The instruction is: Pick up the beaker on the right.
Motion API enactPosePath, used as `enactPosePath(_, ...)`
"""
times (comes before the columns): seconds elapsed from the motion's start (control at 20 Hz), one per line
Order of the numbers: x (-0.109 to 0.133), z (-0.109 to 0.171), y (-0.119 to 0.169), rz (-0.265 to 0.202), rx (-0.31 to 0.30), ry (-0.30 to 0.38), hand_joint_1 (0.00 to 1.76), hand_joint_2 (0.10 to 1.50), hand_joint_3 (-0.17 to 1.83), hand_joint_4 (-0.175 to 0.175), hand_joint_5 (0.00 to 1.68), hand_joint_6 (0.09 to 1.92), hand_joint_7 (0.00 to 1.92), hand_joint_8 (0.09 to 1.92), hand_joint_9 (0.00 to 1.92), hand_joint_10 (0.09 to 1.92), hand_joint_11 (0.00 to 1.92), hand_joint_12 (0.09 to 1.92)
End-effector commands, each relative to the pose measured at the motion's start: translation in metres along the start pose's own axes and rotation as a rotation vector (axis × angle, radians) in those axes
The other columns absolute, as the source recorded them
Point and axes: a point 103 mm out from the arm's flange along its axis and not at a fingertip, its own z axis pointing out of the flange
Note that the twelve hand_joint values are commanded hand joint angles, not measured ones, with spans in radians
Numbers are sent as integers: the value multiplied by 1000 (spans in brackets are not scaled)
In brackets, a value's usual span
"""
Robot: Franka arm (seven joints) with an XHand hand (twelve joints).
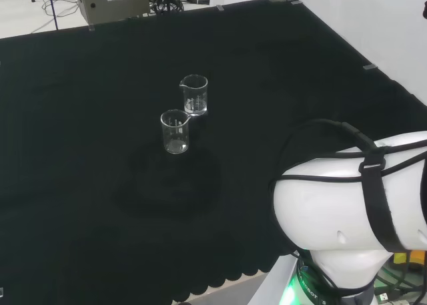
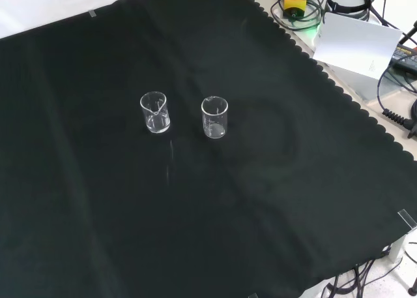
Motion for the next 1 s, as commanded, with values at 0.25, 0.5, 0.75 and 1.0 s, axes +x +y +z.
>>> enactPosePath(0.25, 0, 2, 1, 0, -2, -7, 32, 1197, 387, -7, 234, 90, 0, 470, 118, 663, 0, 1364)
enactPosePath(0.5, -6, 9, 6, 5, 17, -1, 31, 1205, 370, -8, 240, 87, 0, 471, 118, 663, 0, 1367)
enactPosePath(0.75, -26, 32, 20, 27, 38, 34, 33, 1206, 364, -8, 243, 87, 1, 474, 118, 664, 0, 1366)
enactPosePath(1.0, -64, 60, 36, 57, 45, 70, 48, 1214, 330, -11, 263, 87, 11, 495, 140, 671, 0, 1372)
